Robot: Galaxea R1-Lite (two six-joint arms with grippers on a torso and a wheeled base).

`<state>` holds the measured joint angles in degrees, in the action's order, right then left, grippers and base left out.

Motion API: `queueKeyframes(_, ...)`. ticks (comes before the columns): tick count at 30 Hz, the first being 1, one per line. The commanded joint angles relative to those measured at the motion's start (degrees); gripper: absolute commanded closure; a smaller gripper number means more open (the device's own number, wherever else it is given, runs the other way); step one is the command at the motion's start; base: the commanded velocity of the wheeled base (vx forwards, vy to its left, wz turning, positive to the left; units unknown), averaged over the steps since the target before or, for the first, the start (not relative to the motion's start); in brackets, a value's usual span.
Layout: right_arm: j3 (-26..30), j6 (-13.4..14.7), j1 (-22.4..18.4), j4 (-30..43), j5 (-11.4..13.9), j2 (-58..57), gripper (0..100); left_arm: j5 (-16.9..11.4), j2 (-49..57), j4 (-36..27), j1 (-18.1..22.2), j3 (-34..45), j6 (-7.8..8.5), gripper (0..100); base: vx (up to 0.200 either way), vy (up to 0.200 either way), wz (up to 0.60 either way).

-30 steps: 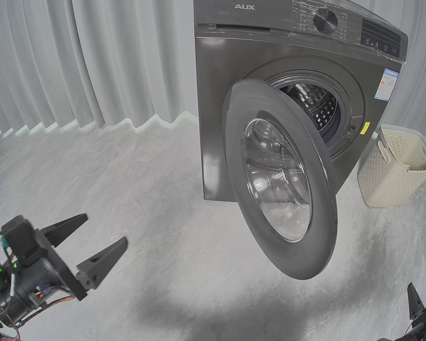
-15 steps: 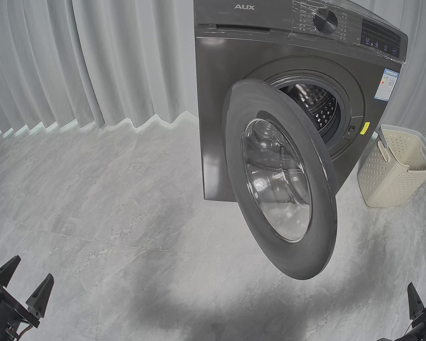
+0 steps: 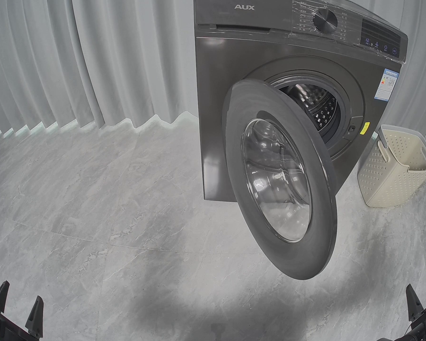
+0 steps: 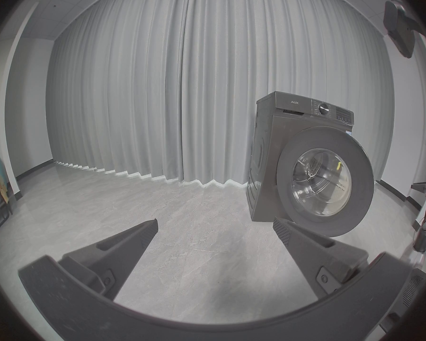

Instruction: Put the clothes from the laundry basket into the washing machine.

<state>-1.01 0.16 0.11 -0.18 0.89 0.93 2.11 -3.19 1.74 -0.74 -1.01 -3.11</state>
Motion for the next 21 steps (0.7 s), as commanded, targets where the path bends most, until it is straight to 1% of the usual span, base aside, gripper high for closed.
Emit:
queueKeyframes(1,1.0,-0.2,0.0,-0.1,0.3,-0.3,0,0.2,3.2,-0.5,0.8,0.8,-0.06,0,0.000,0.000,0.00)
queueKeyframes(3,1.0,-0.4,0.0,-0.2,0.4,-0.3,0,0.1,3.2,-0.5,0.9,0.9,0.38,0,0.000,0.000,0.00)
queueKeyframes(5,1.0,-1.1,0.0,-0.3,1.0,-0.3,0,-0.1,3.1,-1.0,0.7,0.7,0.47,0,0.000,0.000,0.00)
queueKeyframes(7,1.0,-1.3,0.0,-0.4,1.4,-0.3,0,-1.4,3.1,-1.1,0.7,0.8,0.74,0,0.000,0.000,0.00)
queueKeyframes(8,0.6,-1.1,0.1,-1.0,1.7,-0.3,0,-1.7,3.2,-1.3,0.7,1.0,1.18,0,0.000,0.000,0.00)
queueKeyframes(9,-1.0,-0.8,0.1,-2.6,1.7,-0.6,0,-1.8,3.2,-1.5,0.7,1.0,2.14,0,0.000,0.000,0.00)
queueKeyframes(10,-3.9,-0.2,0.1,-3.6,1.7,-0.8,0,-1.9,3.2,-1.7,0.7,1.0,2.76,0,0.000,0.000,0.00)
queueKeyframes(11,-7.9,0.3,0.1,-4.0,1.8,0.0,0,-2.1,3.2,-1.7,0.7,1.0,2.84,0,0.000,0.000,0.00)
queueKeyframes(12,-10.6,0.5,0.1,-3.8,2.3,1.2,0,-2.2,3.2,-1.7,0.7,0.9,2.41,0,0.000,0.000,0.00)
queueKeyframes(13,-12.7,0.5,0.2,-3.3,3.3,3.3,0,-2.1,3.2,-1.7,0.7,0.9,2.58,0,0.000,0.000,0.00)
queueKeyframes(14,-13.7,0.5,0.2,-2.9,4.7,5.1,0,-2.1,3.2,-1.7,0.7,0.9,2.84,0,0.000,0.000,0.00)
queueKeyframes(15,-13.8,0.5,0.2,-2.5,7.0,6.7,0,-2.1,3.2,-1.7,0.7,0.9,2.76,0,0.000,0.000,0.00)
queueKeyframes(16,-13.8,0.5,0.2,-2.4,7.4,7.1,0,-2.1,3.2,-1.7,0.7,0.9,2.76,0,0.000,0.000,0.00)
queueKeyframes(17,-13.3,0.5,0.0,-1.6,13.1,10.1,0,-2.2,3.2,-1.7,0.7,0.9,2.49,0,0.000,0.000,0.00)
queueKeyframes(18,-13.0,0.5,0.0,-1.3,15.8,12.0,0,-2.2,3.2,-1.7,0.7,1.0,2.23,0,0.000,0.000,0.00)
queueKeyframes(19,-12.9,0.5,0.0,-1.2,16.2,12.3,0,-2.2,3.2,-1.7,0.7,0.9,2.23,0,0.000,0.000,0.00)
queueKeyframes(20,-11.8,0.4,0.1,-1.8,20.9,16.3,0,-2.2,3.2,-1.7,0.7,0.9,2.32,0,0.000,0.000,0.00)
queueKeyframes(21,-11.6,0.4,0.1,-2.0,21.6,17.0,0,-2.2,3.2,-1.7,0.7,0.9,2.32,0,0.000,0.000,0.00)
